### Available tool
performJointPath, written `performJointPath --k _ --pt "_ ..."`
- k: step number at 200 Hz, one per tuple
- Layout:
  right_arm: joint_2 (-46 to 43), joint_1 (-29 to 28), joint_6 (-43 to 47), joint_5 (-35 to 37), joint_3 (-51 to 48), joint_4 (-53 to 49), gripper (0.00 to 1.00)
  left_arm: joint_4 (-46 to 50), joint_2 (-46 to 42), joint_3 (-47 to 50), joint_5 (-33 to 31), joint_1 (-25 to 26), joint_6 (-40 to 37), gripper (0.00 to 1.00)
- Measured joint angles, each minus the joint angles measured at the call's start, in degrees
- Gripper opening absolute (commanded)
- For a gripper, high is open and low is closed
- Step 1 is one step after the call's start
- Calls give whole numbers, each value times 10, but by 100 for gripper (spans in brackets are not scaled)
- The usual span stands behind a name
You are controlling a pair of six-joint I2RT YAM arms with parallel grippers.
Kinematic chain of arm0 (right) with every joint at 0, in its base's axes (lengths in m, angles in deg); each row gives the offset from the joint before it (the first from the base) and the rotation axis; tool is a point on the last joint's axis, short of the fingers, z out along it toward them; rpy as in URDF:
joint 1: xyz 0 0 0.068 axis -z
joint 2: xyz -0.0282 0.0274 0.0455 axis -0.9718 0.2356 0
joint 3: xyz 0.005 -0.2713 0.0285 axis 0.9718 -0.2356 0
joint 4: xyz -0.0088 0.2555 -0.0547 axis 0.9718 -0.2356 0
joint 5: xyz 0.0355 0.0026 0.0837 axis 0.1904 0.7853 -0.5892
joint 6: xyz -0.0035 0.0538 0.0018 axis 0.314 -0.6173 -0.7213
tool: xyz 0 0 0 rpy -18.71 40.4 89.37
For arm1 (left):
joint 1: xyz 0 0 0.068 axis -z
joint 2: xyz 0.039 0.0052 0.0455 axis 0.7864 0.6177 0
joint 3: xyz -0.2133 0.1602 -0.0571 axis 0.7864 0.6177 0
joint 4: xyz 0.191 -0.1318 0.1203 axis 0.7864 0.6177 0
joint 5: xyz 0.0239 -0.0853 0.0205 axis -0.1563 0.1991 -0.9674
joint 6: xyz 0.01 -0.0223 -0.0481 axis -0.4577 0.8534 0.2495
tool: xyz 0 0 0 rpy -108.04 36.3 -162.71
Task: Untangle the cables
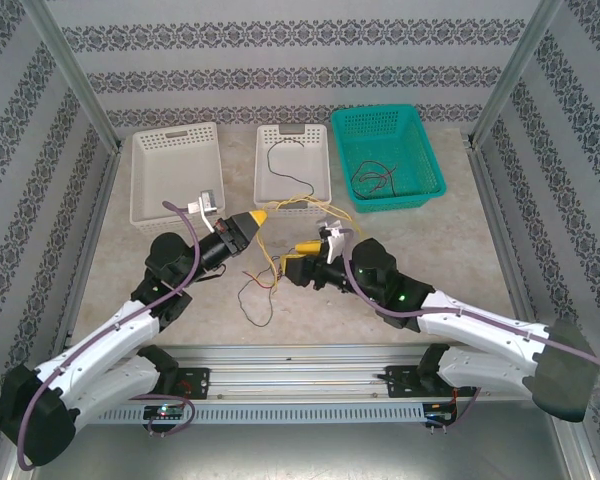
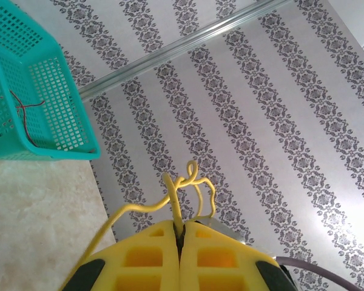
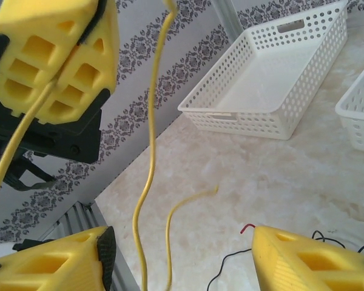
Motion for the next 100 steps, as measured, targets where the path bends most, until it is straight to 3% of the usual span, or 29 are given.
performJointPath --k 100 --pt "76 -30 15 14 -5 37 63 -12 18 -15 -11 25 8 0"
